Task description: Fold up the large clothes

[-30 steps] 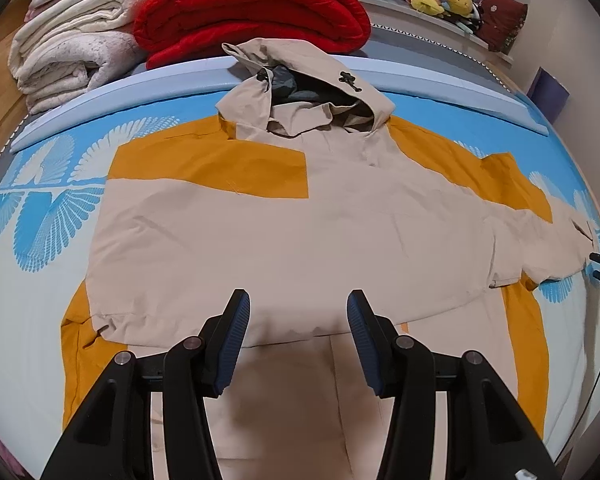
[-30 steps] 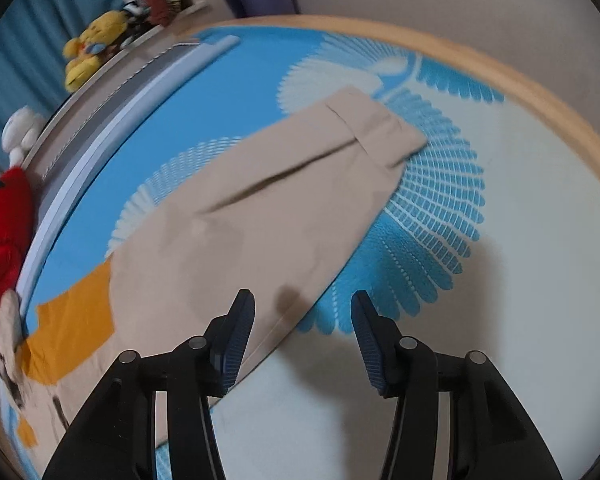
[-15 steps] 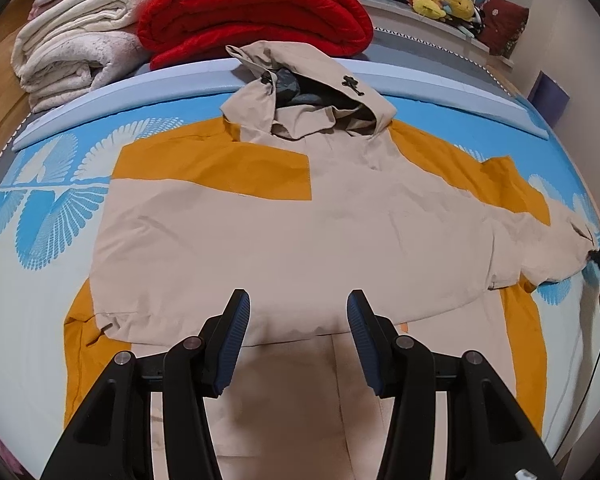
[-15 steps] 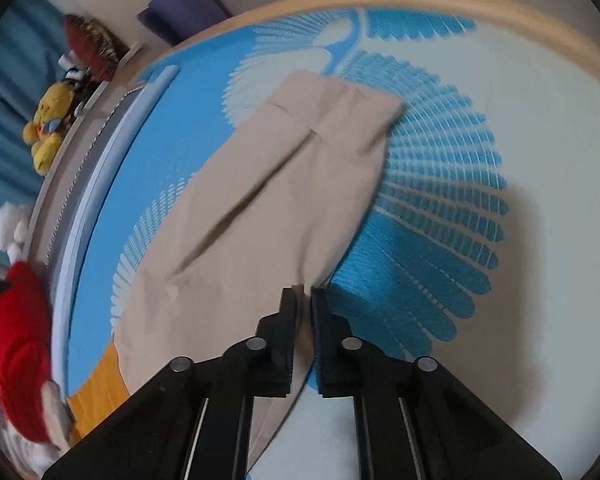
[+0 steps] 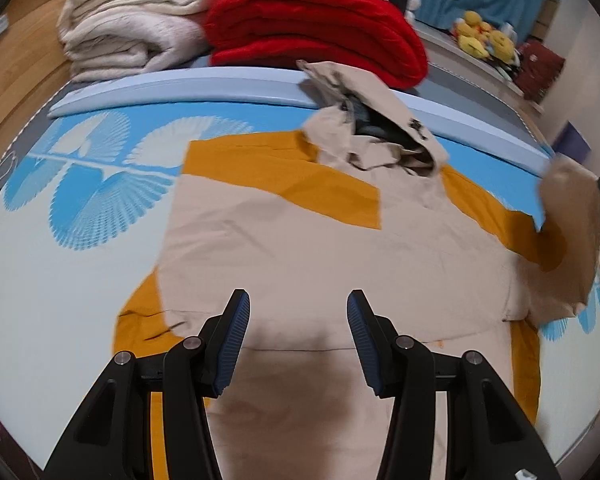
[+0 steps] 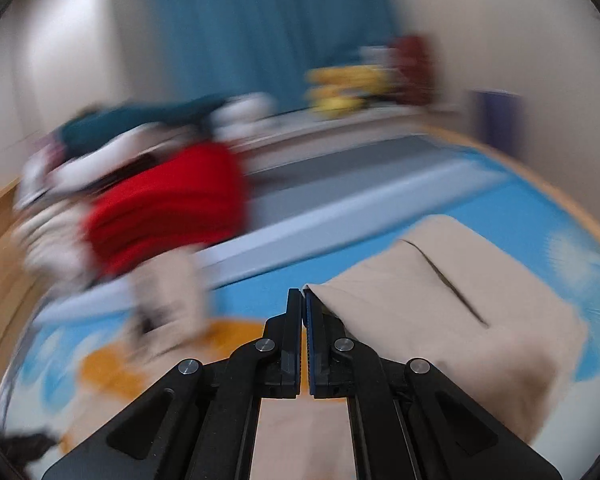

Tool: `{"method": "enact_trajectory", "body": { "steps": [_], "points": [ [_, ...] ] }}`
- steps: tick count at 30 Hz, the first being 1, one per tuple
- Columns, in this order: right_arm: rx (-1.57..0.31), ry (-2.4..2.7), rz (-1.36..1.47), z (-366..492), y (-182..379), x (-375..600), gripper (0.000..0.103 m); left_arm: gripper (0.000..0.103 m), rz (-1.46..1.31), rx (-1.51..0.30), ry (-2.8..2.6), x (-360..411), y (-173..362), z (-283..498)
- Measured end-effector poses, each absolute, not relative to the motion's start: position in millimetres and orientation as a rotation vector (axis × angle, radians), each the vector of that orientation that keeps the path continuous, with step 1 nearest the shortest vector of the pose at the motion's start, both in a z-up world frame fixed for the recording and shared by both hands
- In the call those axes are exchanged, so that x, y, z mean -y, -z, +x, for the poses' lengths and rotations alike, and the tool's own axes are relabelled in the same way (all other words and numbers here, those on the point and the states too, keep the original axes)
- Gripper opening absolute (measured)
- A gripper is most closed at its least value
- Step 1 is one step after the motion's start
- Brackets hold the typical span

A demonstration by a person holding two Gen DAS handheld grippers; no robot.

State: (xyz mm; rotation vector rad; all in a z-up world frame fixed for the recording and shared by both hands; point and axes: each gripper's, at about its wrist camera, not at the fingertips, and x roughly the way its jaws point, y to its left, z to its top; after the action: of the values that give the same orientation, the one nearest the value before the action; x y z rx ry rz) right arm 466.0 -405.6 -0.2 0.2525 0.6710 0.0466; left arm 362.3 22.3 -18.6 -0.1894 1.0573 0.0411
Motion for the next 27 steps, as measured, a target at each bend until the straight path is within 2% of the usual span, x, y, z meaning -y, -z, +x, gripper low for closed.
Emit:
{"method": "enact_trajectory", "body": {
  "steps": [3, 6, 9, 13, 17, 19, 21, 27],
  "points": [
    [-0.722, -0.256, 0.219, 454, 15, 304, 0.002, 0.047, -0.217, -1.068, -0.07, -40, 20, 362],
    [-0.843, -0.408, 0.177, 437, 57, 223, 0.004, 0.047, -0.231, -1.085, -0.075, -49, 22, 365],
    [-1.0, -0.405, 0.128, 421, 100, 187, 0.004, 0.047, -0.251, -1.11, -0.062, -53, 27, 369],
    [-1.057, -0.355, 0.113, 403, 104, 202, 0.008, 0.047, -0.259, -1.123, -0.057, -49, 32, 373],
    [-1.034, -0.235, 0.221, 384, 79, 257, 0.023, 0.045, -0.229, -1.132, 0.035, -20, 39, 377],
    [-1.009, -0.151, 0.307, 376, 77, 285, 0.029, 0.039, -0.216, -1.131, 0.109, 1, 43, 377],
    [-1.029, -0.078, 0.374, 376, 91, 305, 0.031, 0.031, -0.194, -1.136, 0.194, 29, 50, 378],
    [-1.233, 0.048, 0.623, 393, 163, 345, 0.031, 0.032, -0.139, -1.17, 0.315, 92, 81, 386]
  ]
}}
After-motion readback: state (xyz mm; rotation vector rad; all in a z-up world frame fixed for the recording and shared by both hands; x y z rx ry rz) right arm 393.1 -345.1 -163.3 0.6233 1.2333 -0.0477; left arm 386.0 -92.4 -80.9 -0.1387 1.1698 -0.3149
